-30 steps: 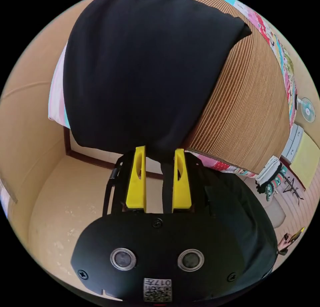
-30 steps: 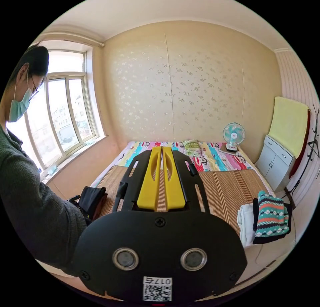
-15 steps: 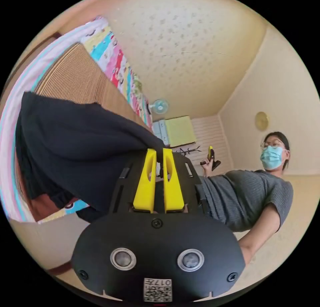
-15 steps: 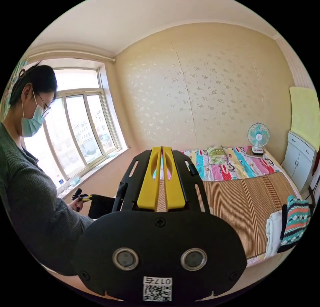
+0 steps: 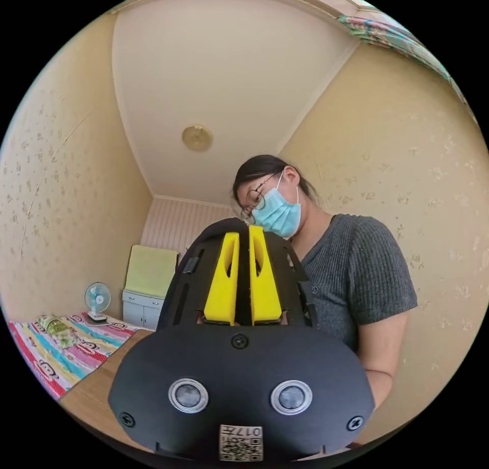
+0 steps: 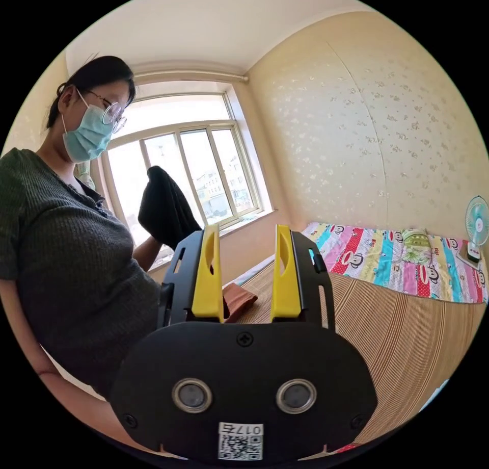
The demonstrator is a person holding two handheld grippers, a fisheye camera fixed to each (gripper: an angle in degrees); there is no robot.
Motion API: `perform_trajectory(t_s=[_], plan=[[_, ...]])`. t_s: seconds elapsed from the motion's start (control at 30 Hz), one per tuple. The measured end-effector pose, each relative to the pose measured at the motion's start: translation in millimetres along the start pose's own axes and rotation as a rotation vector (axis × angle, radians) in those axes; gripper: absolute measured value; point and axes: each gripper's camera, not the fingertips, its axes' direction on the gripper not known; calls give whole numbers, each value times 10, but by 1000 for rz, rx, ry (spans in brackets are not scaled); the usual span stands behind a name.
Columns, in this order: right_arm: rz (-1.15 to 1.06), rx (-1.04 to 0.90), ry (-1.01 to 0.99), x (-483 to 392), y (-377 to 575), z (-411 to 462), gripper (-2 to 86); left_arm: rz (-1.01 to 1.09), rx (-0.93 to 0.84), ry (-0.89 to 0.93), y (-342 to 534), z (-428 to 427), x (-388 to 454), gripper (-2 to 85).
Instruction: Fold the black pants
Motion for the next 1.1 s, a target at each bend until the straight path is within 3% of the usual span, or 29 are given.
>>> perform_trajectory(t_s=[0.2,0.37,0.47,0.6,0.67,0.77,0.83,0.97,1.03,1.1], plan=[[38,-110,-120,267,118,341,189,-66,167,132,324,654,-196,35],[88,-372,-29,743,269,819,213,-130,199,369,723,1371,-470,36],[107,-474,88,947,123,1000,124,-184,164,407,909,1757,-636,37],[247,-441,178,1256,-167,653,64,-197,106,236,1127,1609,-678,39],[217,-398,388,1246,-401,187,54,-212,35,64,1210,1361,-630,40],[125,-261,720,1044,-732,-468,51,-310,-135,-295,1514,965,-592,40],[103,-147,831,921,-916,-882,51,-460,-281,-578,1985,787,-724,40],[-13,137,831,550,-1228,-1666,52,-766,-467,-808,3058,716,-1243,43],[-41,253,751,469,-1346,-1992,52,-866,-694,-919,3703,873,-1560,41],[-42,351,609,517,-1453,-2337,51,-888,-664,-769,3991,951,-1725,12]])
